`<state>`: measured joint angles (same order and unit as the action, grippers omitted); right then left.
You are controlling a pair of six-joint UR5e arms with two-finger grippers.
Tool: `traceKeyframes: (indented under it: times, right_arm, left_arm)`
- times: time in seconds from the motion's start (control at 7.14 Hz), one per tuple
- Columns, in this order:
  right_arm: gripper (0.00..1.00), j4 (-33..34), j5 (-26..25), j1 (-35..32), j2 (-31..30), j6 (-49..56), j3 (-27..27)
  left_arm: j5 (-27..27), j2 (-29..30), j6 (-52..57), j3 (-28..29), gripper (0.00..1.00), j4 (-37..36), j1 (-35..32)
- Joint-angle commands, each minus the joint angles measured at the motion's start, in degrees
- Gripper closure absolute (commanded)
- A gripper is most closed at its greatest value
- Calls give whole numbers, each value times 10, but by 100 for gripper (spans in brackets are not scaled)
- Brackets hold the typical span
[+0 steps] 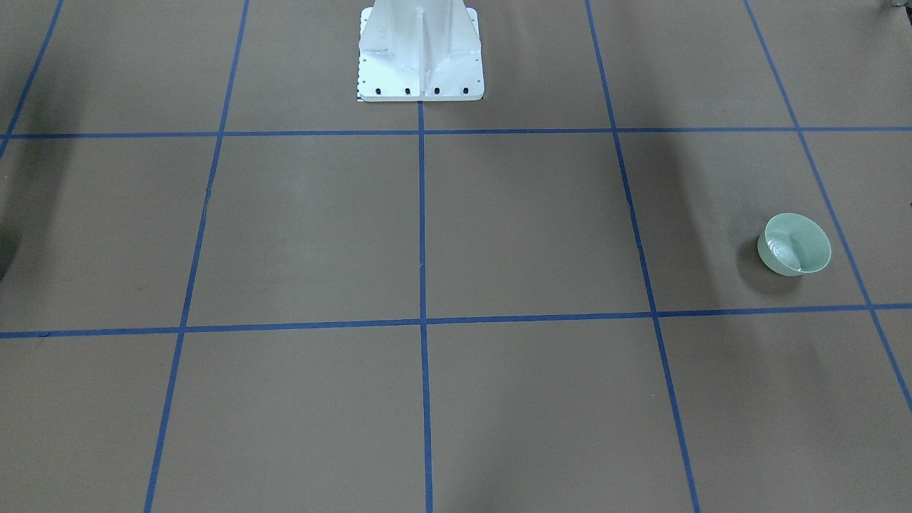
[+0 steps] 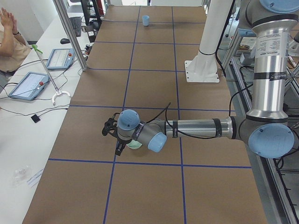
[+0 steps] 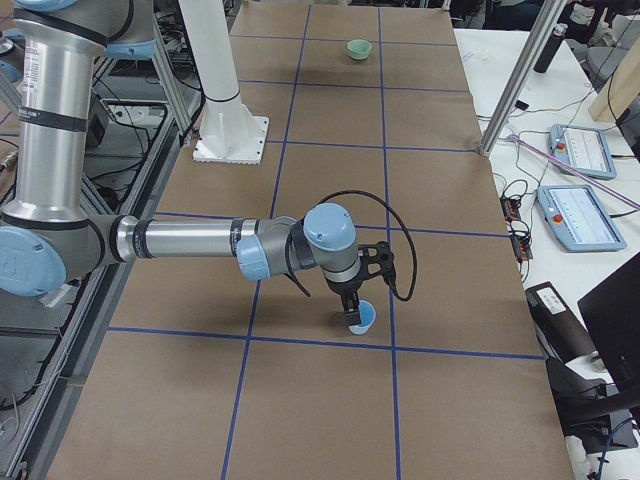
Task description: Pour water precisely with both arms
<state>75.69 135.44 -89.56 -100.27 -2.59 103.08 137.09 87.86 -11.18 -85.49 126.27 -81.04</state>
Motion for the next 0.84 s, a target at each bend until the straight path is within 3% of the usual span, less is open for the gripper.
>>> traceKeyframes:
  times: [0.0, 0.28, 0.56, 0.7]
  right_arm:
    - [0, 0, 0, 0, -2, 0, -1]
    - [0, 0, -1, 0, -3, 0, -1]
    - [0, 0, -1, 0, -4, 0, -2]
    - [0, 0, -1, 0, -5, 0, -2]
  left_arm:
    - [-55, -1, -110, 69, 0, 124, 58]
    - [-74, 4, -201, 88, 3, 176, 115]
    - [-109, 8, -215, 98, 9, 195, 141]
    - [-110, 8, -215, 99, 23, 196, 149]
